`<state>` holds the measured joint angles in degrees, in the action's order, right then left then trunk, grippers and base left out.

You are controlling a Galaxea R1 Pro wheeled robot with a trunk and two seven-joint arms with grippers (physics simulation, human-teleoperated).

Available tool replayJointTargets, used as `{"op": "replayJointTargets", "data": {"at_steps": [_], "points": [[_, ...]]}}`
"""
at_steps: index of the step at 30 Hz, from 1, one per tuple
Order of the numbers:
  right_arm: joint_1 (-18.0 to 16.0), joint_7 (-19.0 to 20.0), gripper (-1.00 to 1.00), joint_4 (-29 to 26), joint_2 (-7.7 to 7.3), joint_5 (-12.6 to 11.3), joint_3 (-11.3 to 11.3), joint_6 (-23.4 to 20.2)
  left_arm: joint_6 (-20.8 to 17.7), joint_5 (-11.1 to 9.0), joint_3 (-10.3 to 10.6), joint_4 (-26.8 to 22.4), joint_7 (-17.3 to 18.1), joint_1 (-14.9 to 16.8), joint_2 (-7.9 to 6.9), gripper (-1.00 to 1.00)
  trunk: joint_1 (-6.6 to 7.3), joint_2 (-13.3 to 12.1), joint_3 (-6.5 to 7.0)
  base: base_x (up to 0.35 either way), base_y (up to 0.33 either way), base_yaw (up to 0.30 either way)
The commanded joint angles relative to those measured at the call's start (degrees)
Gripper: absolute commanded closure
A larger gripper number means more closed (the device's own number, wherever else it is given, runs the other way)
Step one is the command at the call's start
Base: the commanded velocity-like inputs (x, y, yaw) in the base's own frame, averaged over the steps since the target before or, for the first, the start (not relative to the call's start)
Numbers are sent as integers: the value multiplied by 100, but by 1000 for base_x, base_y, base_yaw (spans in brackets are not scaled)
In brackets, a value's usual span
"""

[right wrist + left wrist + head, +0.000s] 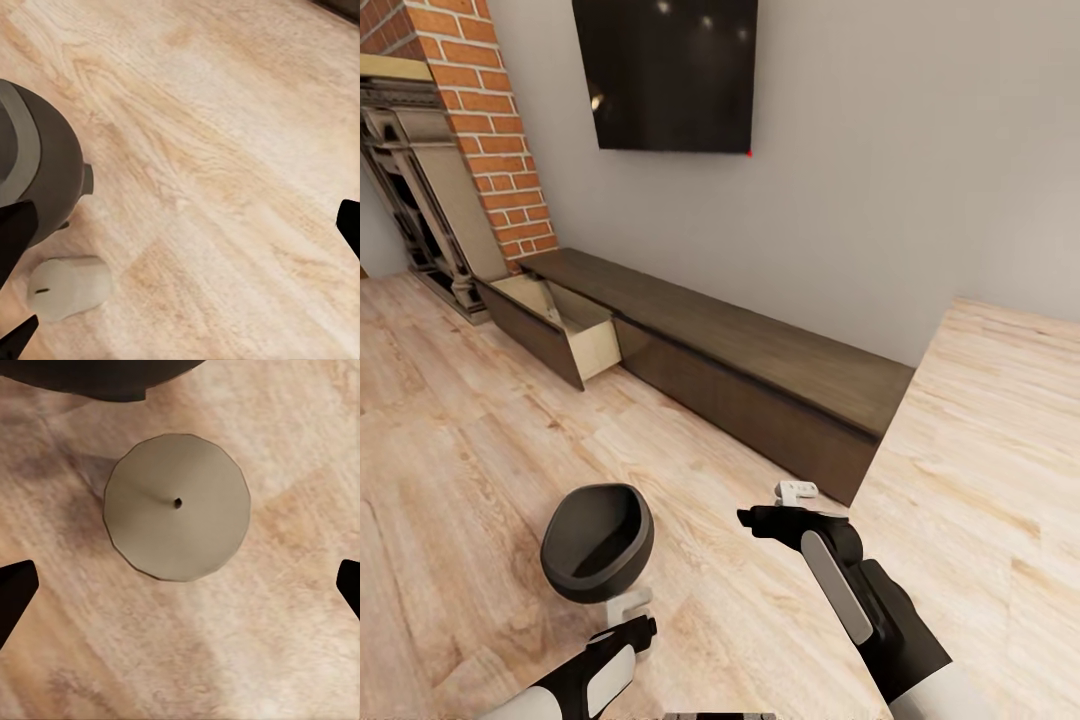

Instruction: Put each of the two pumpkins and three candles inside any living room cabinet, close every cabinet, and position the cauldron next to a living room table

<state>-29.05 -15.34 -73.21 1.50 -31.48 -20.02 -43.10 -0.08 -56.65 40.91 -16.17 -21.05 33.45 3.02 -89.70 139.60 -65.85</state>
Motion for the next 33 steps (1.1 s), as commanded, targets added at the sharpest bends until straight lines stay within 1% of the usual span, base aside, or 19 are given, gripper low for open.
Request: {"op": "replayJointTargets", "data": {"at_steps": [1, 9, 13, 23, 26, 33], "points": [[-4, -57, -100, -8, -1, -60, -7, -12, -1, -39, 49, -9, -40, 4, -3, -100, -21, 44, -23, 0, 0, 0], [-4, -57, -100, 23, -1, -60, -10, -6, -4, -39, 49, -9, -16, 4, -4, -100, -197, 364, -167, 0, 0, 0], [-4, -57, -100, 25, -1, -60, -8, -5, -4, -39, 49, -9, 4, 4, -4, -100, -207, 370, -255, 0, 0, 0], [-4, -58, -100, 12, -1, -60, -2, -14, 3, -52, 17, -10, -1, 4, -14, -100, -207, 370, -255, 0, 0, 0], [-4, -58, -100, 17, -1, -60, -2, -12, 30, -73, -13, -40, -23, 4, -32, -100, -207, 370, -255, 0, 0, 0], [-4, -57, -100, 26, -1, -60, -2, 2, 87, -79, -11, -90, 12, 4, -68, -100, -207, 370, -255, 7, 0, 0]]}}
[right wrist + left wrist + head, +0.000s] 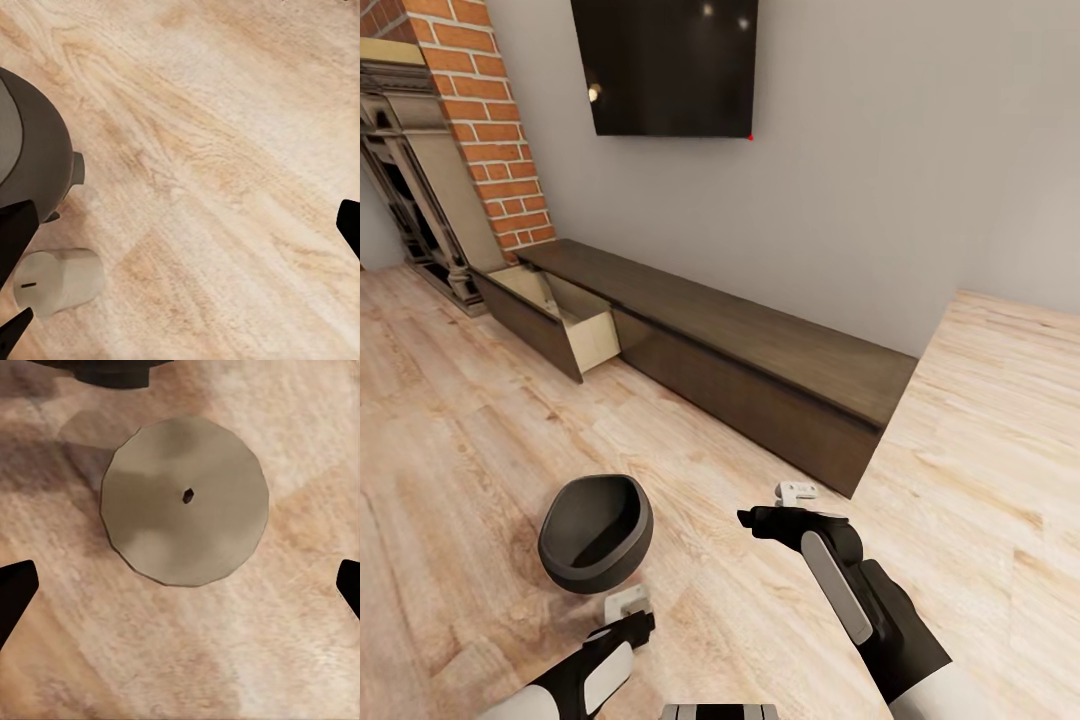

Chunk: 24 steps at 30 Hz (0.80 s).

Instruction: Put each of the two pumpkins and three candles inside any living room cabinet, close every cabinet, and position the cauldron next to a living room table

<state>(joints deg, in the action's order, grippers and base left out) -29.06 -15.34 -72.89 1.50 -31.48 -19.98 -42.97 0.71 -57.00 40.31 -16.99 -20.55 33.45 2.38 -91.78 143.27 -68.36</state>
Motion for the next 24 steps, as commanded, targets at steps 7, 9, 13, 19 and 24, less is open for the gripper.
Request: {"op": "replayJointTargets", "data": {"at_steps": [7, 9, 13, 19, 24], "points": [[-4, -57, -100, -5, -1, -60, -6, -18, 14, -14, 54, 2, -14, 4, -12, -100, 1, 2, -5, 107, 0, 0], [-4, -57, -100, -5, -1, -60, -6, -18, 15, -6, 59, 3, -12, 4, -12, -100, 1, 2, -5, 29, 0, 0], [-4, -57, -100, -5, -1, -60, -6, -18, 17, -1, 54, 18, -11, 4, -17, -100, 1, 2, -5, 65, 16, 0], [-4, -57, -100, -5, -1, -60, -6, -18, 17, -21, 53, 37, -10, 4, -19, -100, 1, 2, -5, 113, 33, 0], [-4, -57, -100, -5, -1, -60, -2, -18, 17, -39, 48, 44, -10, 4, -25, -100, 1, 2, -5, 69, 46, 0]]}}
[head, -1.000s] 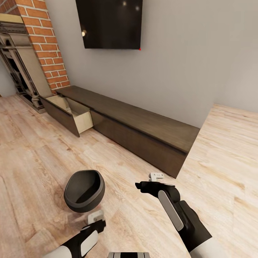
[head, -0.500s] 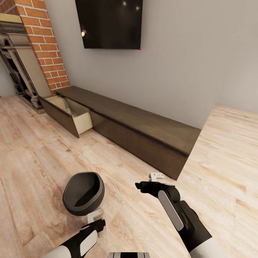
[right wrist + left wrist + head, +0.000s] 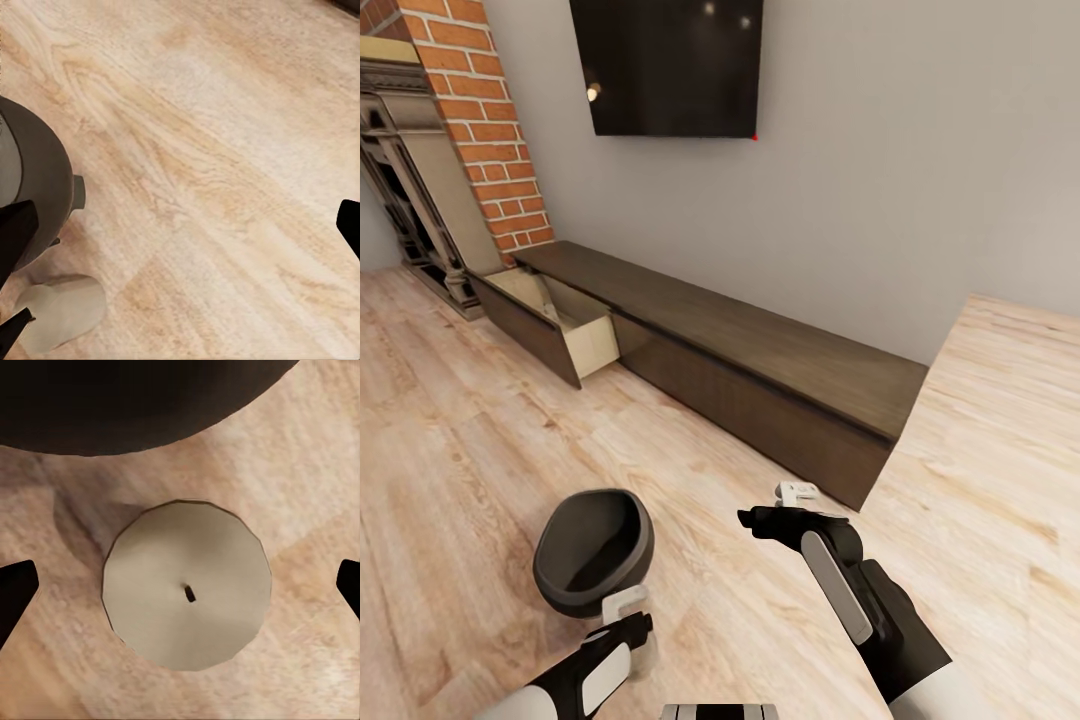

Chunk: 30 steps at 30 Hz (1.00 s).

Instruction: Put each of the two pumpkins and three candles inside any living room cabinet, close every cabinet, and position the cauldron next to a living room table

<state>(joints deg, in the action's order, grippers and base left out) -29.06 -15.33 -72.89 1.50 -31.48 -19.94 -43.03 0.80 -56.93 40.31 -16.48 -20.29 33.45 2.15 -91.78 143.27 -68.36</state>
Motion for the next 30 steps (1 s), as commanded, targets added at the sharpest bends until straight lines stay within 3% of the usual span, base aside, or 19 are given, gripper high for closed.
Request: {"op": "replayJointTargets", "data": {"at_steps": [1, 5, 11, 22, 30], "points": [[-4, -58, -100, -6, -1, -60, -7, -12, 11, -46, 48, -9, -36, 4, -4, -100, 0, 2, -5, 82, 66, 0], [-4, -58, -100, -6, -1, -60, -9, -12, 18, -47, 48, -18, -36, 4, -4, -100, 0, 2, -5, 32, 26, 0], [-4, -58, -100, -6, -1, -60, -5, -12, 337, -50, 55, -1, -36, 4, -5, -100, 0, 2, -5, 4, 4, 0], [-4, -47, -100, -99, -3, -55, -18, -22, 438, -43, 58, 5, -36, 4, -5, -100, -28, 17, -248, 0, 0, 0], [158, -16, -100, -456, -31, -58, -29, -16, 441, -13, 83, 10, -28, 4, 6, -100, -49, 27, -426, 0, 0, 0]]}}
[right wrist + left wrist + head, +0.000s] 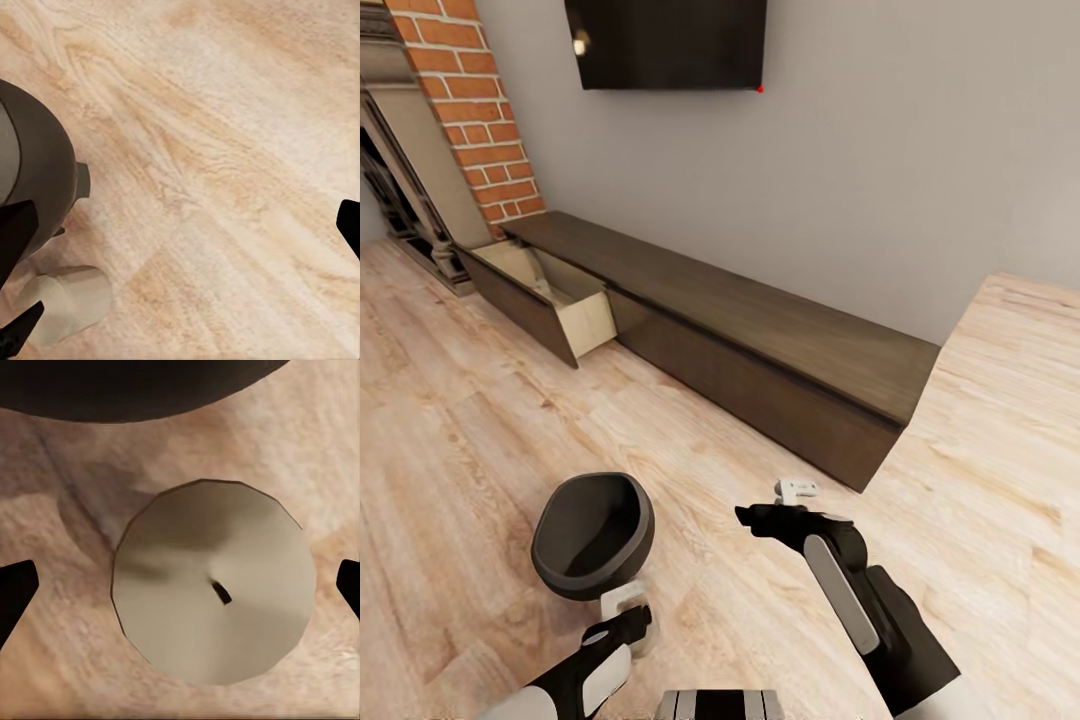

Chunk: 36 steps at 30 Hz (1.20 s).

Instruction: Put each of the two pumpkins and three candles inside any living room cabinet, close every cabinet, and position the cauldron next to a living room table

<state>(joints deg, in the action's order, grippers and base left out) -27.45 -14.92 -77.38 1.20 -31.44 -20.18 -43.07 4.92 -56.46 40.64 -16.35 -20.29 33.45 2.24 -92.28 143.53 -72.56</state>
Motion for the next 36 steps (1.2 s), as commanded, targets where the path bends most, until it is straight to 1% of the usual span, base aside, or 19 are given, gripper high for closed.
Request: {"op": "replayJointTargets", "data": {"at_steps": [1, 3, 5, 7, 9, 10, 11, 13, 19, 36], "points": [[4, -23, -100, -51, -19, -64, -5, -17, 29, -59, 53, -2, -28, 4, 0, -100, -1, 3, -27, 0, 0, 0], [20, 87, -100, -152, -56, -73, -4, -22, 28, -59, 55, -1, -28, 4, 3, -100, -6, 6, -71, 0, 0, 0], [112, 373, -100, -328, -157, -127, 2, -24, 33, -59, 57, 0, -28, 4, 4, -100, -12, 9, -116, 0, 0, 0], [215, 820, -100, -498, -345, -281, 9, -24, 34, -58, 58, 0, -28, 4, 10, -100, -12, 9, -116, 0, 0, 0], [261, 1280, -100, -559, -581, -470, 12, -11, 35, -58, 58, 0, -28, 4, 8, -100, -12, 9, -116, 0, 0, 0], [267, 1366, -100, -562, -629, -508, 12, -3, 35, -58, 58, 0, -28, 4, 7, -100, -12, 9, -116, 0, 0, 0], [279, 1539, -100, -567, -732, -583, 13, 19, 36, -58, 58, 0, -29, 4, 8, -100, -12, 9, -116, 0, 0, 0], [285, 1647, -100, -567, -796, -629, 14, 34, 36, -58, 58, 0, -28, 4, 11, -100, -12, 9, -116, 0, 0, 0], [292, 1713, -100, -560, -836, -658, 14, 46, 36, -58, 58, 0, -28, 4, 13, -100, -12, 9, -116, 0, 0, 0], [291, 1712, -100, -548, -841, -627, 14, 54, 27, -60, 75, 0, -1, 4, 24, -100, -12, 9, -116, 0, 0, 0]]}}
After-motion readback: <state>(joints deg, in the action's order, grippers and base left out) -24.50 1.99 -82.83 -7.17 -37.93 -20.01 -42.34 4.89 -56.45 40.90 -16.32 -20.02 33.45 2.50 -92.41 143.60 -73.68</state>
